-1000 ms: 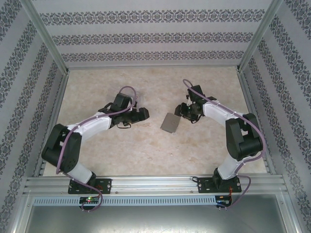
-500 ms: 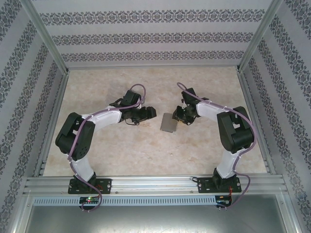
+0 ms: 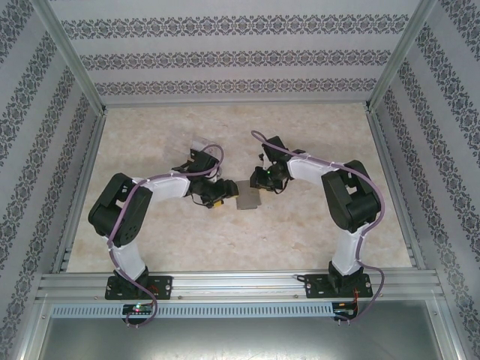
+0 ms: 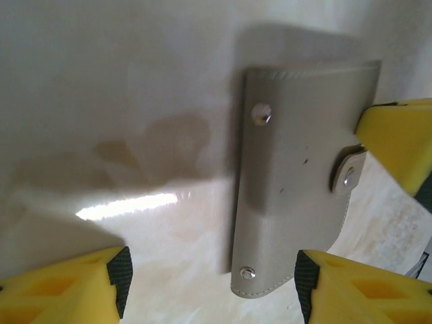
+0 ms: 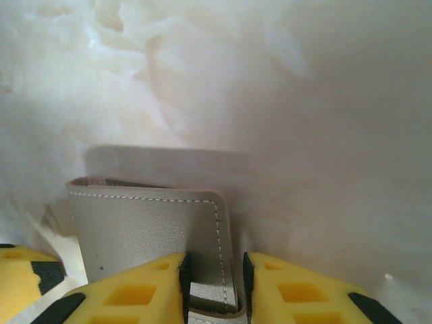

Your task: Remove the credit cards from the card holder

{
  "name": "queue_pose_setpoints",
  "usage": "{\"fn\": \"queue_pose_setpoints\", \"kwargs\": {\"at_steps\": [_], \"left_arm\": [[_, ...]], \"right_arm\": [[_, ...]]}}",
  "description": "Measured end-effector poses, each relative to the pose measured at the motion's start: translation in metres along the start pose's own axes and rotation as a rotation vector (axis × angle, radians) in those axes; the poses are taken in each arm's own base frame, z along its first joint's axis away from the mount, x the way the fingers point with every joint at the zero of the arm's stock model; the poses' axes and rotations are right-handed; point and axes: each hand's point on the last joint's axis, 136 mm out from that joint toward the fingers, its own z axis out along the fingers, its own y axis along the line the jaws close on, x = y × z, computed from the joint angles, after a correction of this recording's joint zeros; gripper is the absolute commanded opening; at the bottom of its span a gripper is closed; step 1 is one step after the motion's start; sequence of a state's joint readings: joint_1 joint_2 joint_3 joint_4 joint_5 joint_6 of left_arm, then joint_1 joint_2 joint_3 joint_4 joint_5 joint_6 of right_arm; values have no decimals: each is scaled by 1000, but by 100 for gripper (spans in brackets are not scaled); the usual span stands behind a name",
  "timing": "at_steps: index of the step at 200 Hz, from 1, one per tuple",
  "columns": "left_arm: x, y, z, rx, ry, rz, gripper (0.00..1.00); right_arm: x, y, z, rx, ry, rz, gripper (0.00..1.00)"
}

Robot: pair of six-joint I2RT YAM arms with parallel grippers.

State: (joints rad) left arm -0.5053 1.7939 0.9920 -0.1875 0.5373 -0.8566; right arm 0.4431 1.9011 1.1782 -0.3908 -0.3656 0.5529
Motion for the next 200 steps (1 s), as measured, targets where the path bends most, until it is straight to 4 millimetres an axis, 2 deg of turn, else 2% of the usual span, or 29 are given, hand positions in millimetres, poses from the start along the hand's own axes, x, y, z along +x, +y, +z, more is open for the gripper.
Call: {"fn": "queue_pose_setpoints", "kwargs": {"at_steps": [31,69,102,163,200], "left_arm": [[1,-16,6,64,5,-13,61],[-1,-19,11,92,7,-32,57],[0,-14,16,81,18,-45,45],[0,-20,22,119,43,-40,43],[2,-31,26,167,91,-47,41]], "right_arm": [[2,3,-9,-4,-6,-1,31],[2,7,-19,-17,-26,1,30],[5,6,-18,-16,-19,9,28],[15,0,0,-30,39,35,27],[12,4,1,-58,31,44,27]]}}
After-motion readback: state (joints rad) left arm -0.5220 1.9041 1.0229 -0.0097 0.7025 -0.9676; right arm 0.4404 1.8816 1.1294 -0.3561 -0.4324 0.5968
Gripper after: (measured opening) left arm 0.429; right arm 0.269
